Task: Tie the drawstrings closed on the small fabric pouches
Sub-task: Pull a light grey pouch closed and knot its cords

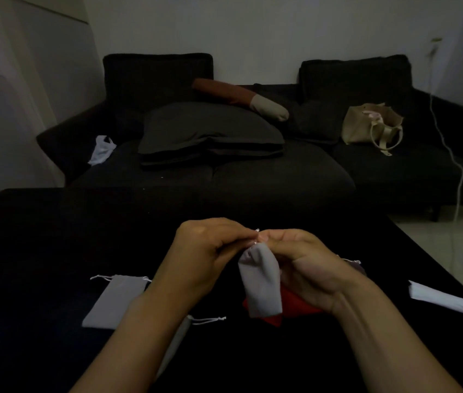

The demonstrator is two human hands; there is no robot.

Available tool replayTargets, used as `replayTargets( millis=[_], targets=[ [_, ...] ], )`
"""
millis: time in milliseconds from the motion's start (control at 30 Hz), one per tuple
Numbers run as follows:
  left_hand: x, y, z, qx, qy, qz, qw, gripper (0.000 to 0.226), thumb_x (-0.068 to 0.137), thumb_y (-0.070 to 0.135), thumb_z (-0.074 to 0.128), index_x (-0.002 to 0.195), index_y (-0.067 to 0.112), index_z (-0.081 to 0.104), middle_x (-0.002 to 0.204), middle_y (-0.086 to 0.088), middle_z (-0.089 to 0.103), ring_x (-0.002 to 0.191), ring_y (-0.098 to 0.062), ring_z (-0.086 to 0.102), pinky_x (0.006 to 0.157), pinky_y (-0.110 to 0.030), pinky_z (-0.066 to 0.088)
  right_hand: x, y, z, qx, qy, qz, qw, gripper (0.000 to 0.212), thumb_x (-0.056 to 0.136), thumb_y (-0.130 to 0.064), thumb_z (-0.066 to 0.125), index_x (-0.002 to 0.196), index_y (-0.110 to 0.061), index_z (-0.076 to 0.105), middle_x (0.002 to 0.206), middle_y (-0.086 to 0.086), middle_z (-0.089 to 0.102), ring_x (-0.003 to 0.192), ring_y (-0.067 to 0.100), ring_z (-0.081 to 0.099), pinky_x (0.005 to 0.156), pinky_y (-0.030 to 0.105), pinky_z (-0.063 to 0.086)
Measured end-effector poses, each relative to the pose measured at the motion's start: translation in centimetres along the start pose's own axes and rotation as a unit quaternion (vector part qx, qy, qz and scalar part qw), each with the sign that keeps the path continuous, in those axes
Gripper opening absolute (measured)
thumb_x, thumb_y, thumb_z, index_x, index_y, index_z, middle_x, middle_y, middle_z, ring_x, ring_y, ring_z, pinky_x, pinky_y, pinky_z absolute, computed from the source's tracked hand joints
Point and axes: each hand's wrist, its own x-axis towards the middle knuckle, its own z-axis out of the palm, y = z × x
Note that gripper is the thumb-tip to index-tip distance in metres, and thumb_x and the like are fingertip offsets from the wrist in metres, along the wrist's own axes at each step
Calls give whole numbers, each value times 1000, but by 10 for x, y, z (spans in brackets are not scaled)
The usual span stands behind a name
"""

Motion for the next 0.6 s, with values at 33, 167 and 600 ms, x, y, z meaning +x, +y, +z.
replayTargets(
  millis=[33, 167, 600],
  targets=[
    [0, -1, 0, 5, -11, 4, 1000, 21, 80, 5, 78, 100, 13, 78, 96, 1, 77, 88, -2, 69, 83, -12, 52, 1, 0, 1, 11, 4, 8, 1000, 22, 82, -22, 63, 84, -2, 71, 94, 20, 56, 93, 31, 48, 92, 41, 33],
    [-3, -1, 2, -11, -45, 8, 999, 21, 81, 8, 77, 101, 16, 78, 98, 3, 76, 90, -2, 69, 83, -13, 53, 8, 3, 6, 14, 56, 43, 997, 27, 92, -31, 63, 80, -7, 63, 81, 16, 53, 78, 24, 49, 82, 40, 34],
    [-1, -2, 3, -29, -150, -92, 984, 17, 87, 18, 71, 97, 31, 69, 94, 16, 68, 90, 4, 62, 78, -15, 52, 11, 10, 8, -37, 84, 41, 995, 36, 99, -18, 54, 64, -10, 56, 58, 4, 46, 53, 10, 38, 55, 25, 28]
  ],
)
